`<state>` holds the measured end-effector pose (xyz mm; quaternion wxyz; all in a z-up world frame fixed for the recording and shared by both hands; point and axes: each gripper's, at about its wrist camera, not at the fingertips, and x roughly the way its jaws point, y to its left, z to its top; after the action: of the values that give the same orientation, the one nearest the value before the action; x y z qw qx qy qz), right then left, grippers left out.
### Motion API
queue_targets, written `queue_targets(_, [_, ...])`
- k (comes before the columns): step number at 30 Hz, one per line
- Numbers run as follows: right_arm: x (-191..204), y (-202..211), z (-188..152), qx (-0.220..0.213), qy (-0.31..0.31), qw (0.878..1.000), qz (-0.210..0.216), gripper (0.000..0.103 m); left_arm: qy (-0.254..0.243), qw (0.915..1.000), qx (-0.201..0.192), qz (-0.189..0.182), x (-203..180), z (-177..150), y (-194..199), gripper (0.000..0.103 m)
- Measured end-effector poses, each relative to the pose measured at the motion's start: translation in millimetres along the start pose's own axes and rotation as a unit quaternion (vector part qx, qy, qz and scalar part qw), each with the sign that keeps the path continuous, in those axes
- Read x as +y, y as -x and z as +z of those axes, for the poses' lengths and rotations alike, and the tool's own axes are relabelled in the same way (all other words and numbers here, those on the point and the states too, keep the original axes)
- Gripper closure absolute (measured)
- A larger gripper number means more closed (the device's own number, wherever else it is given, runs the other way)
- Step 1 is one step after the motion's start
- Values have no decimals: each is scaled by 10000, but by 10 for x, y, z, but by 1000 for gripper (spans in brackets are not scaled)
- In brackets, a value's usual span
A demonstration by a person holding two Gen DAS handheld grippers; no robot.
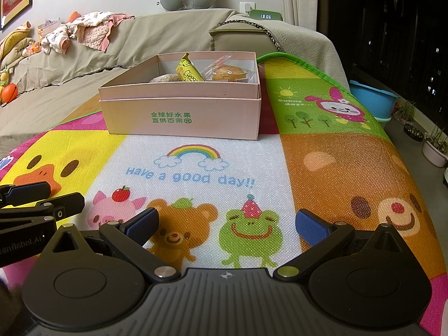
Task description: Organize objects
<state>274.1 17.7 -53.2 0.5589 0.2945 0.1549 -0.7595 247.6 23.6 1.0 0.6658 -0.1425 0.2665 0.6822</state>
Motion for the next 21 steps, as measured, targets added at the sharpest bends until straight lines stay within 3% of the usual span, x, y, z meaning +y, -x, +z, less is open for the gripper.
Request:
queue_targets(18, [-4, -6, 7, 0, 1, 10000, -1, 0, 172, 9998, 35, 51, 8, 7, -13, 42])
queue_targets(21, [-4, -7, 8, 1, 4, 10000, -2, 0, 395, 9992, 16, -13, 75, -1, -5, 48])
